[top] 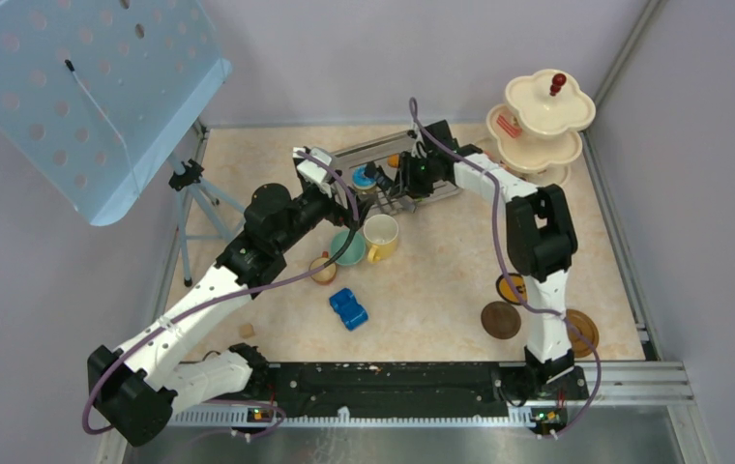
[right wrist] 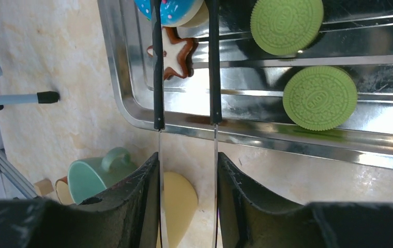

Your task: Serve the afternoon tea

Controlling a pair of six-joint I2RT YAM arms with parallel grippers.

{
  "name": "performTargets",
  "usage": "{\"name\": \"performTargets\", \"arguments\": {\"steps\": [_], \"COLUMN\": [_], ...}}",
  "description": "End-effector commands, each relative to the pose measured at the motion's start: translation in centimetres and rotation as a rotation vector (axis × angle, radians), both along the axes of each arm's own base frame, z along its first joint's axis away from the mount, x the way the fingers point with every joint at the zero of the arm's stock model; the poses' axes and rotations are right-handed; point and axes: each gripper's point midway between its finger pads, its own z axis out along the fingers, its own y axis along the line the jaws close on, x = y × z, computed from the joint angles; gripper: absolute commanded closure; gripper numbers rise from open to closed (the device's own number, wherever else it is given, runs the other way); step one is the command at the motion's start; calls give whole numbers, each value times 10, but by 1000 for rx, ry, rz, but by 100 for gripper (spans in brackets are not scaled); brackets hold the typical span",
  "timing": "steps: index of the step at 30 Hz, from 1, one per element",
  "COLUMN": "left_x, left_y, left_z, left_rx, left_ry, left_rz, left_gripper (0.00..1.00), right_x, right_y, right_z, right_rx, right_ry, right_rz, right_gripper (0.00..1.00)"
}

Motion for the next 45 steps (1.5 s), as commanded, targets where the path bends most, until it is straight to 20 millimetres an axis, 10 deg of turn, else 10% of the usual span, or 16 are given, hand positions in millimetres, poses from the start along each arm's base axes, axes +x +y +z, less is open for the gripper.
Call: {"name": "performTargets", "arguments": {"steps": [1, 28, 45], "left_x": [-2, -4, -7], "left_y": [1, 0, -2], "left_z": [16, 18, 21], "left_rx": [-31, -36, -53], "left_ry": [-48, -44, -44], "left_rz": [-9, -16, -29], "left_gripper": [1, 1, 1], "right_x": [12, -16, -89], "right_y": [0, -51, -183], "right_z": [48, 101, 148], "right_rx": [112, 173, -63], "right_ry": [-94, -199, -338], "right_rz": [-46, -210, -471], "right_gripper": [96, 100, 100]}}
